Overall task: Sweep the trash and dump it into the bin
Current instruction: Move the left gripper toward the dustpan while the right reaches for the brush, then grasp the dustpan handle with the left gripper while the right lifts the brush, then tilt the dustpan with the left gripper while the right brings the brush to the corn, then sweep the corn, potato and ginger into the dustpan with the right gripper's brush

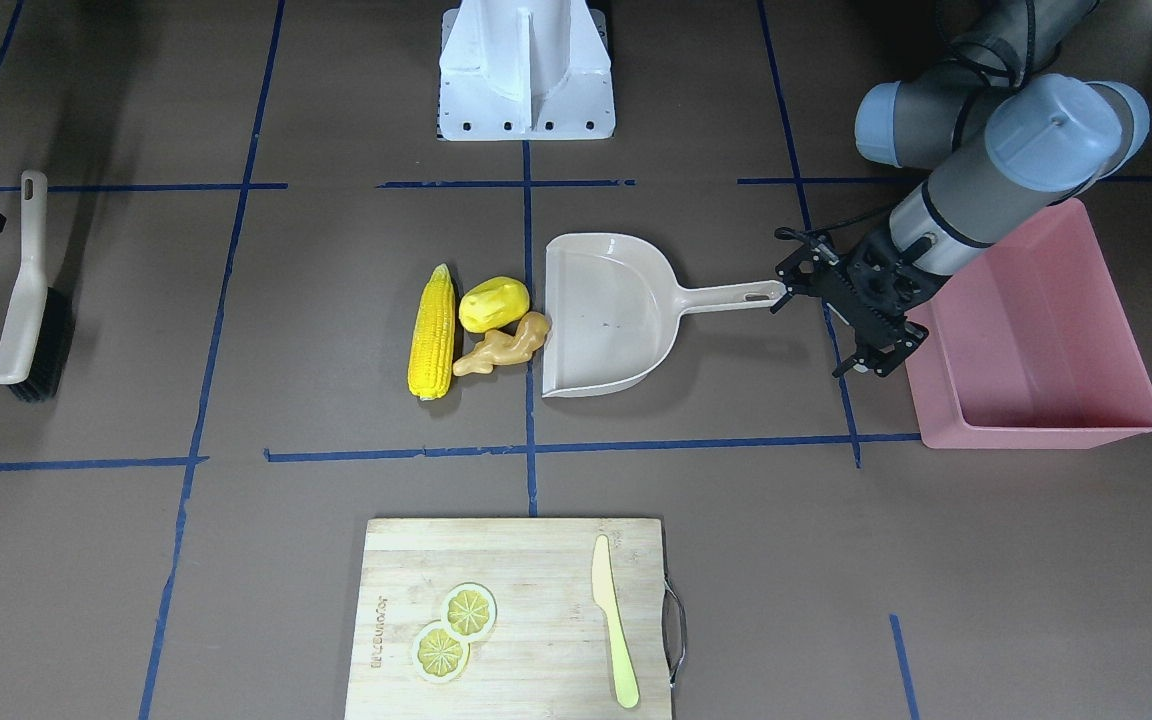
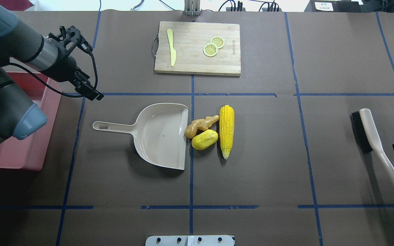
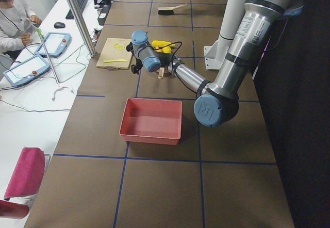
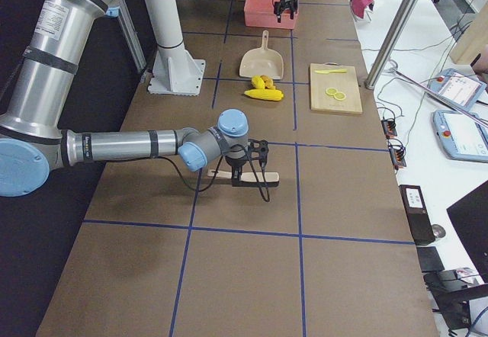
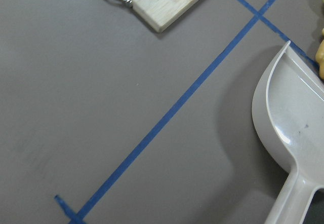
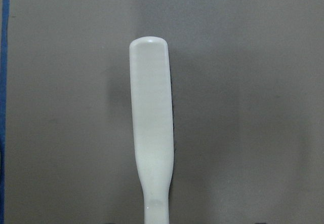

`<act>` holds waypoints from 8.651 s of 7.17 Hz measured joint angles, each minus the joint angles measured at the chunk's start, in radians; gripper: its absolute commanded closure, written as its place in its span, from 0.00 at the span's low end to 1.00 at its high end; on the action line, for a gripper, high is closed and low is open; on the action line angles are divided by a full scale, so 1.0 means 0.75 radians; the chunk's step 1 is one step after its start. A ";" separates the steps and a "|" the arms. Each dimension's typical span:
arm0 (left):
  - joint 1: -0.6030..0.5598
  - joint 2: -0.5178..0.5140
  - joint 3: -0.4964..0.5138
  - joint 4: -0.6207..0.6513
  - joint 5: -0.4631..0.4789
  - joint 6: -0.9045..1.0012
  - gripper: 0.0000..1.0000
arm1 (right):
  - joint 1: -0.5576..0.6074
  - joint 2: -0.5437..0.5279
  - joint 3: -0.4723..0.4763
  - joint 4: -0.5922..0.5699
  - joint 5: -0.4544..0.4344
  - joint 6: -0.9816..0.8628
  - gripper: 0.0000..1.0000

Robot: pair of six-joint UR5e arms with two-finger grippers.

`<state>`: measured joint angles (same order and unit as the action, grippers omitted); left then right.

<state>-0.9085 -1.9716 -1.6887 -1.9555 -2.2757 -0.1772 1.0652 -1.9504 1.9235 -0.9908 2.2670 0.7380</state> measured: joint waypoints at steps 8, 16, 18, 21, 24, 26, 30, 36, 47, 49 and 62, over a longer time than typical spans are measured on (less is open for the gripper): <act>0.014 0.004 -0.020 -0.008 0.000 0.004 0.00 | -0.317 0.034 -0.114 0.173 -0.168 0.179 0.92; 0.060 0.013 -0.018 -0.040 0.002 0.595 0.00 | -0.364 0.144 0.137 0.058 -0.171 0.214 1.00; 0.099 -0.002 -0.028 0.053 0.008 0.700 0.00 | -0.423 0.216 0.158 0.032 -0.199 0.314 1.00; 0.151 -0.072 -0.117 0.387 0.161 0.905 0.00 | -0.450 0.306 0.163 -0.030 -0.226 0.352 1.00; 0.278 -0.081 -0.229 0.642 0.433 1.010 0.00 | -0.450 0.355 0.164 -0.082 -0.236 0.354 0.99; 0.335 -0.081 -0.236 0.657 0.499 1.008 0.00 | -0.449 0.356 0.162 -0.084 -0.242 0.354 0.99; 0.449 -0.090 -0.221 0.656 0.577 0.931 0.00 | -0.452 0.355 0.162 -0.084 -0.247 0.362 0.98; 0.468 -0.130 -0.154 0.648 0.636 0.921 0.01 | -0.513 0.357 0.158 -0.084 -0.301 0.403 0.98; 0.466 -0.124 -0.069 0.520 0.758 0.914 0.75 | -0.653 0.384 0.161 -0.084 -0.397 0.542 0.98; 0.467 -0.128 -0.070 0.523 0.776 0.919 0.75 | -0.719 0.410 0.157 -0.085 -0.441 0.620 0.98; 0.516 -0.292 0.002 0.647 0.848 0.829 0.75 | -0.885 0.963 -0.070 -0.417 -0.501 0.871 0.99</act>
<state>-0.5216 -2.1908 -1.6873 -1.4704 -1.6396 0.4448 0.4017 -1.2279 1.8709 -1.3038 1.8915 1.3915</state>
